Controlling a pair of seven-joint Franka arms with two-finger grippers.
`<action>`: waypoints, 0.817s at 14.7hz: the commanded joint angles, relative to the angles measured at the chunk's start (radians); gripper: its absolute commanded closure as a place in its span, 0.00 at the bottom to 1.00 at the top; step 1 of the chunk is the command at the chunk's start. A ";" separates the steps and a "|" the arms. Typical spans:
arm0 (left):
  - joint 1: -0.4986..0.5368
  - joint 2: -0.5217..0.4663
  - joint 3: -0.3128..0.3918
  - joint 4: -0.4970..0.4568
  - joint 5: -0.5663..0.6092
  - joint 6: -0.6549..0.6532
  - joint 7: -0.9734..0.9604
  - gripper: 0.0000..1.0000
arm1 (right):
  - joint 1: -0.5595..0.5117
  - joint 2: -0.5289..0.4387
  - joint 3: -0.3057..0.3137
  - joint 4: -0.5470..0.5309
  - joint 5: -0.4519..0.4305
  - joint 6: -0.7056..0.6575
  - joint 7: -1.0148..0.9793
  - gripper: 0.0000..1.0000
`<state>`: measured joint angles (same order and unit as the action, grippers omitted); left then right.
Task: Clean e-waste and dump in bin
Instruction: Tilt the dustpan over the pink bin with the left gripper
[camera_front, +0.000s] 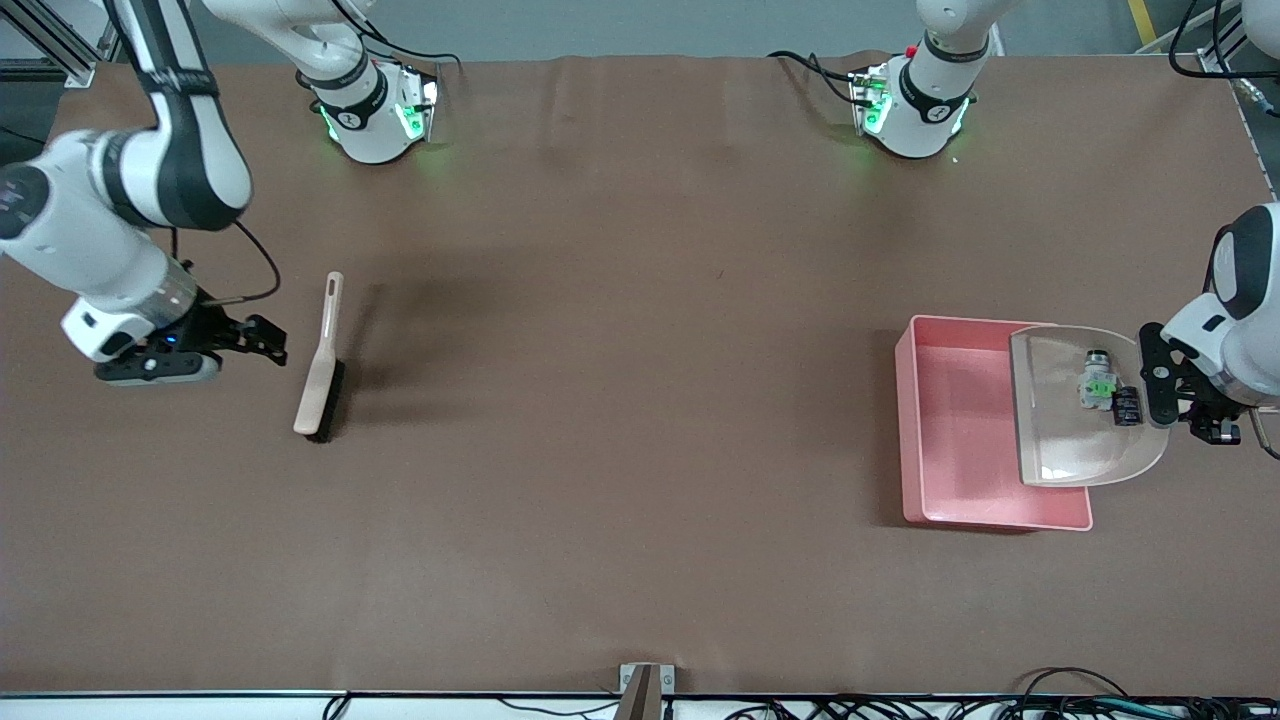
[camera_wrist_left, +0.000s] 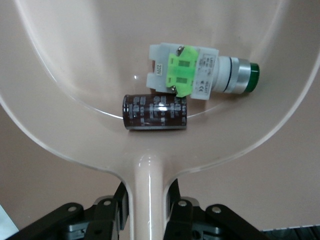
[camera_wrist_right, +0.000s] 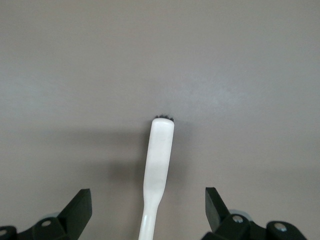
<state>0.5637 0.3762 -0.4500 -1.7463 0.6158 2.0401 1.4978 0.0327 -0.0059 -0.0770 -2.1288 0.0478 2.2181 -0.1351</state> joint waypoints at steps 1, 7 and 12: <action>-0.017 -0.010 -0.007 -0.027 0.122 0.009 -0.106 0.96 | -0.020 -0.074 0.013 0.064 -0.011 -0.127 -0.009 0.00; -0.068 0.001 -0.009 -0.030 0.303 0.002 -0.254 0.95 | -0.026 -0.126 0.013 0.339 -0.012 -0.528 -0.008 0.00; -0.100 0.000 -0.009 -0.029 0.389 -0.024 -0.315 0.95 | -0.033 -0.008 0.013 0.492 -0.116 -0.584 -0.018 0.00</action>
<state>0.4700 0.3906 -0.4550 -1.7703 0.9667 2.0346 1.2093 0.0124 -0.1050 -0.0773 -1.7167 0.0005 1.6472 -0.1413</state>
